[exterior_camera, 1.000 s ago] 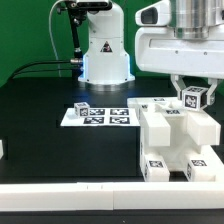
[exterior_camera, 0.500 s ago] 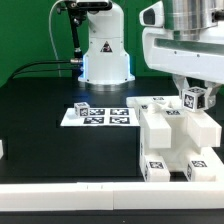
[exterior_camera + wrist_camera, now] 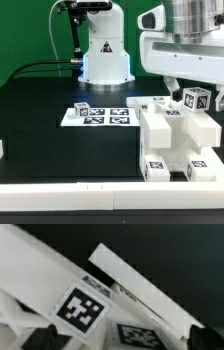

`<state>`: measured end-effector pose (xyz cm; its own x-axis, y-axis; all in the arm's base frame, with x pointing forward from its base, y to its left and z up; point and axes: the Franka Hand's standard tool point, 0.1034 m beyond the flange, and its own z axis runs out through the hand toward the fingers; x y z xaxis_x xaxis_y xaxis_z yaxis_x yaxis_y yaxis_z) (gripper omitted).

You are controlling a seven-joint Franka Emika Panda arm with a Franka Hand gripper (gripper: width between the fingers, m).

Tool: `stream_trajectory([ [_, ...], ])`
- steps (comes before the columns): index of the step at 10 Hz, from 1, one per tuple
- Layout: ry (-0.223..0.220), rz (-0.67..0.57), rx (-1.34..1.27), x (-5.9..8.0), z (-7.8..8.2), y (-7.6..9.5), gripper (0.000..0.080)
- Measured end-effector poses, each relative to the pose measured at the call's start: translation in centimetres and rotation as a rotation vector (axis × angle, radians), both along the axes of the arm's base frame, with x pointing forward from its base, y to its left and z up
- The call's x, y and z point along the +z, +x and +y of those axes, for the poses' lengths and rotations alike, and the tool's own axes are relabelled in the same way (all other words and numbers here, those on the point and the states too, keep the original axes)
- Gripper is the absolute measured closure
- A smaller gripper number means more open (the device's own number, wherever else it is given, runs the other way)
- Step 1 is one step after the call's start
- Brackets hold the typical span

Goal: Assemble chair

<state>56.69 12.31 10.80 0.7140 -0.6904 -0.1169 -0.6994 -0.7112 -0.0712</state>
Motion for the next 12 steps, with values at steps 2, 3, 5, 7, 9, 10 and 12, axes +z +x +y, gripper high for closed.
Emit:
stream_trajectory([
  [2, 0.008, -0.028, 0.146, 0.3, 0.4, 0.1, 0.0150],
  [3, 0.008, -0.046, 0.195, 0.4, 0.3, 0.2, 0.0150],
  [5, 0.007, -0.063, 0.349, 0.2, 0.0, 0.2, 0.0150],
  [7, -0.022, -0.085, 0.615, 0.5, -0.6, 0.5, 0.0150],
  [9, -0.031, -0.119, 0.944, 0.8, -0.9, 0.8, 0.0150],
  [10, -0.033, -0.110, 0.873, 0.7, -0.8, 0.8, 0.0234],
  [12, -0.035, -0.103, 0.803, 0.6, -0.8, 0.8, 0.0372],
])
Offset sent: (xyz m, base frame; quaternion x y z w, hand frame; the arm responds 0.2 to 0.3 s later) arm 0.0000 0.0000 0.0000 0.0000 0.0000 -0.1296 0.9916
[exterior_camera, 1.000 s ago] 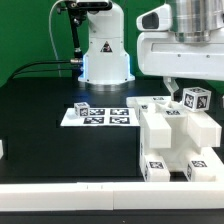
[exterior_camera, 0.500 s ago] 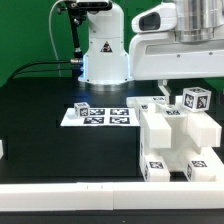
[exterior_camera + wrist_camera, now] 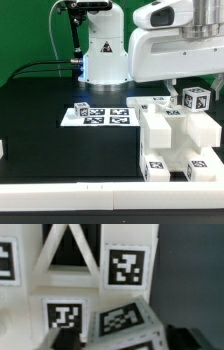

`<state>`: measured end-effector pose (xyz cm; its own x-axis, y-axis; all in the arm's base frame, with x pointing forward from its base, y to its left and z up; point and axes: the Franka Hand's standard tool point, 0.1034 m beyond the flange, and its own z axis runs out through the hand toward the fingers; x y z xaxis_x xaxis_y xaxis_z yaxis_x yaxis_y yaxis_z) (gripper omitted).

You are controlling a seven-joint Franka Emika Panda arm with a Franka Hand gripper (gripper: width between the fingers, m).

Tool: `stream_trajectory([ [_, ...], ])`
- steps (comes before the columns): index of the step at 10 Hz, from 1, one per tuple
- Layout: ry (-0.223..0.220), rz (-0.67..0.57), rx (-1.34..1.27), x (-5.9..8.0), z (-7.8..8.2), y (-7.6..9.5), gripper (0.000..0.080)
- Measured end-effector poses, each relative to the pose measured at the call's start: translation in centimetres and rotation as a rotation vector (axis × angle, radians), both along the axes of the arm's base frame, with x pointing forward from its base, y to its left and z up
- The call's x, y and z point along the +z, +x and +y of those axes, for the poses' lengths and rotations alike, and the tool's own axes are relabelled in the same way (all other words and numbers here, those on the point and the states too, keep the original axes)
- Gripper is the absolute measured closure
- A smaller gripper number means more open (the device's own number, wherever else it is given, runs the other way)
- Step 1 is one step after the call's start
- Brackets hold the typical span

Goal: Assemble chair

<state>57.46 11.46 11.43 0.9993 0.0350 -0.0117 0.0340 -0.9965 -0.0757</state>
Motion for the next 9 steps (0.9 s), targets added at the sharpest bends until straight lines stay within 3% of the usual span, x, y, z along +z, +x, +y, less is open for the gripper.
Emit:
stream_trajectory([
  [1, -0.001, 0.007, -0.085, -0.02, 0.02, -0.01, 0.0521],
  [7, -0.001, 0.030, -0.765, 0.02, 0.93, 0.24, 0.0521],
  [9, 0.026, 0.070, -1.050, -0.08, 0.48, 0.36, 0.0520],
])
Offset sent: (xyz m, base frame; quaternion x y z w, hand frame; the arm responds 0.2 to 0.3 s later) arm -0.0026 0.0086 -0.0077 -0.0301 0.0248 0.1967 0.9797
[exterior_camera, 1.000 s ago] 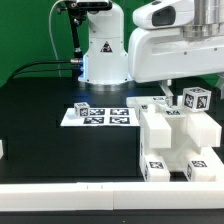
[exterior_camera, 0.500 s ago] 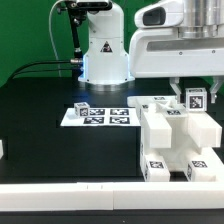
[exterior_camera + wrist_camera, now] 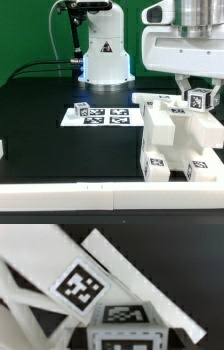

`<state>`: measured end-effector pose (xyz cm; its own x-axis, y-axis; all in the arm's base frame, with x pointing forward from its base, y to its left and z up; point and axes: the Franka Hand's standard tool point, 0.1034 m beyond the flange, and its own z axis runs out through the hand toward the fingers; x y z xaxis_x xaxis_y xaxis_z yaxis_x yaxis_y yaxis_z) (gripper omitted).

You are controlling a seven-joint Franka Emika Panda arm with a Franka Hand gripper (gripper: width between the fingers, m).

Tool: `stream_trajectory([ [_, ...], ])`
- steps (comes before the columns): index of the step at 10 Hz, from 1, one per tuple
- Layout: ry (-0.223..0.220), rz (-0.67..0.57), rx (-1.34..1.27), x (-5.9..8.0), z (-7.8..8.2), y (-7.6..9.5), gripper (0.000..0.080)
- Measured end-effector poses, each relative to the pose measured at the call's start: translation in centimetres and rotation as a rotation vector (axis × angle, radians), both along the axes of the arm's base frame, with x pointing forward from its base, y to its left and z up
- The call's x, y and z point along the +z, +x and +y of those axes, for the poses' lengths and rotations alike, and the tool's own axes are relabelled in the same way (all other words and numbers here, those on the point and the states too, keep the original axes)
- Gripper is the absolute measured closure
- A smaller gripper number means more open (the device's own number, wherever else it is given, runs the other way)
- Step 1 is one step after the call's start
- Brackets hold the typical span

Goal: Assemble chair

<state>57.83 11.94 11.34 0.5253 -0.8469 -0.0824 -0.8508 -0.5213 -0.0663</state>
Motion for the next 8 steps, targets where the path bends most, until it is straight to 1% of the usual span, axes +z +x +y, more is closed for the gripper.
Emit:
stream_trajectory([
  [2, 0.027, 0.024, -0.216, -0.03, -0.23, 0.13, 0.0520],
  [4, 0.038, 0.038, -0.350, -0.07, -0.26, 0.16, 0.0519],
  [6, 0.037, 0.036, -0.327, -0.12, -0.23, 0.13, 0.0515],
  [7, 0.037, 0.032, -0.299, -0.12, -0.23, 0.13, 0.0308],
  [8, 0.037, 0.032, -0.291, -0.13, -0.22, 0.13, 0.0308],
])
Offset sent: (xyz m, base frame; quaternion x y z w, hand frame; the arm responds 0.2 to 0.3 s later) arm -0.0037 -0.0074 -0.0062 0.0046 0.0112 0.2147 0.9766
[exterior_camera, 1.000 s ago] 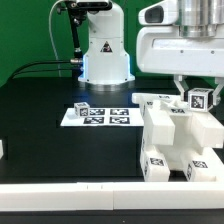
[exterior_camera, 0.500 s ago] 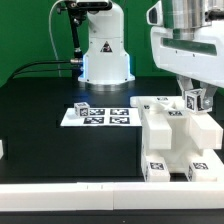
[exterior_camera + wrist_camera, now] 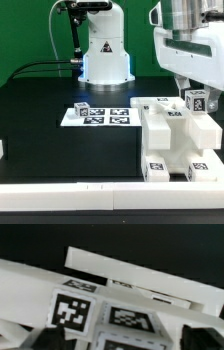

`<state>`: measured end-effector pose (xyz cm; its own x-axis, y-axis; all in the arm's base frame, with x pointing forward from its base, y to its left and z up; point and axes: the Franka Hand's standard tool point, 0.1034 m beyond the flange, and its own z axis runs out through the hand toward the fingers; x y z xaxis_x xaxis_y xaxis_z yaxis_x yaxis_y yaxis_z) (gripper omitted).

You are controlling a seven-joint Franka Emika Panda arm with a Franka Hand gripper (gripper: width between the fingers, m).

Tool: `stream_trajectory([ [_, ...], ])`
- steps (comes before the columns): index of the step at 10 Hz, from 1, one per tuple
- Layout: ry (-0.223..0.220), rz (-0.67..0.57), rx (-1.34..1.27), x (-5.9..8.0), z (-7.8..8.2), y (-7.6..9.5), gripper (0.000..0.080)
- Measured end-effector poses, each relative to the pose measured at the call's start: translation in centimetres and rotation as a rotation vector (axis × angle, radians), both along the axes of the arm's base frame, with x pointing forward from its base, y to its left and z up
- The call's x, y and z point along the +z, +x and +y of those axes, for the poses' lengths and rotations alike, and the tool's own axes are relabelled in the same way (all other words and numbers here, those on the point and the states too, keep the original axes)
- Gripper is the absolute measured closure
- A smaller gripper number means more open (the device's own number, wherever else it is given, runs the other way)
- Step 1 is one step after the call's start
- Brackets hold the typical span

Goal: Assemble chair

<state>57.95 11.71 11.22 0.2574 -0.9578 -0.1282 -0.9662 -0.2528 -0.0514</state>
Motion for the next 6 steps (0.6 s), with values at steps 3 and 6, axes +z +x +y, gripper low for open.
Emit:
stream_trajectory([
  [3, -0.010, -0.068, 0.508, 0.29, -0.33, 0.30, 0.0159],
  [6, -0.019, -0.093, 0.753, 0.17, -0.35, 0.14, 0.0151],
])
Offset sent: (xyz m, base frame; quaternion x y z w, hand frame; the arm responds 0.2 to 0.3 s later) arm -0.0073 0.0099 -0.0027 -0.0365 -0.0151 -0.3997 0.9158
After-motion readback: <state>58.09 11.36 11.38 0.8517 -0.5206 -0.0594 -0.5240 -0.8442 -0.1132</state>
